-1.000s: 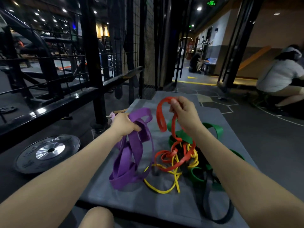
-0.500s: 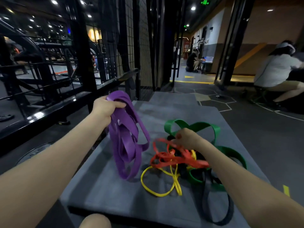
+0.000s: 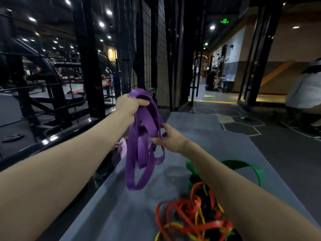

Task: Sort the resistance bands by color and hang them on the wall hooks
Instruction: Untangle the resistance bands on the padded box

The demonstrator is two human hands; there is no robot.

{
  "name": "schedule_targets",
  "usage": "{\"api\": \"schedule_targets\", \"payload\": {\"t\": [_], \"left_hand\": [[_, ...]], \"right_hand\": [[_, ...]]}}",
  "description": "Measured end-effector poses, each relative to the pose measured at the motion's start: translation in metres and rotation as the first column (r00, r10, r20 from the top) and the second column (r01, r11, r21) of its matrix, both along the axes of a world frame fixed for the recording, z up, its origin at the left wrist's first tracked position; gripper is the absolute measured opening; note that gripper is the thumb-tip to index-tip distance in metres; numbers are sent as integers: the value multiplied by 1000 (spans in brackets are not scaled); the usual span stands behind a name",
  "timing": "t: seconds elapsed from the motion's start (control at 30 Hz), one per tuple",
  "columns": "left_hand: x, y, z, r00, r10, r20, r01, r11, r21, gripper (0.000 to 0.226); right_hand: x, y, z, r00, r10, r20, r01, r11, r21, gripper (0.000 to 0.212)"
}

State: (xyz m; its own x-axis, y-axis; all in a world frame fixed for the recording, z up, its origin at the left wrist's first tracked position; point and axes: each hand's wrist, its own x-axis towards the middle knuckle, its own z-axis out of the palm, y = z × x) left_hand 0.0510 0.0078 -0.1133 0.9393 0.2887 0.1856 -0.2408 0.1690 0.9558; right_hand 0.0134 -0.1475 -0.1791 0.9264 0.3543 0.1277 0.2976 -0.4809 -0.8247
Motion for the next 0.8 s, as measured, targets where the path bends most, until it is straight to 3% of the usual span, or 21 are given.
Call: {"api": "schedule_targets", "payload": {"t": [0.17, 0.3, 0.37, 0.43, 0.5, 0.53, 0.57, 0.63, 0.67, 0.73, 0.8], "left_hand": [[81, -20, 0, 994, 26, 107, -3, 978, -209, 26], [144, -25, -13, 980, 30, 199, 41, 939, -342, 24], [164, -26, -38, 982, 35, 187, 41, 921, -387, 23], [179, -25, -84, 993, 48, 106, -2, 917, -398, 20], [182, -26, -147, 997, -66, -31, 51, 935, -352, 7], [181, -26, -175, 982, -153, -107, 116, 948, -297, 7], [180, -25, -202, 958, -188, -214, 137, 962, -235, 22], [181, -20, -236, 888, -80, -453, 71, 997, -35, 60], [180, -16, -244, 870, 22, -493, 52, 989, 135, 65], [178, -11, -249, 826, 252, -504, 90, 824, 559, 53], [173, -8, -246, 810, 318, -493, 181, 664, 726, 49]], "right_hand": [[85, -8, 14, 988, -126, 94, 126, 992, 3, 70], [147, -20, 10, 973, -169, 157, 154, 983, 104, 58], [175, -23, -6, 968, -201, 150, 185, 976, 112, 65], [193, -26, -31, 967, -236, 93, 236, 972, 15, 72], [200, -27, -61, 974, -223, 36, 225, 951, -211, 72], [199, -25, -76, 982, -188, -7, 174, 921, -348, 70], [197, -22, -88, 987, -151, -51, 112, 886, -450, 68], [194, -14, -111, 988, -104, -115, 27, 849, -528, 70], [195, -10, -120, 986, -109, -128, 21, 835, -550, 75], [196, -3, -130, 983, -137, -124, 36, 799, -600, 81], [196, 1, -132, 980, -161, -117, 52, 776, -629, 83]]}}
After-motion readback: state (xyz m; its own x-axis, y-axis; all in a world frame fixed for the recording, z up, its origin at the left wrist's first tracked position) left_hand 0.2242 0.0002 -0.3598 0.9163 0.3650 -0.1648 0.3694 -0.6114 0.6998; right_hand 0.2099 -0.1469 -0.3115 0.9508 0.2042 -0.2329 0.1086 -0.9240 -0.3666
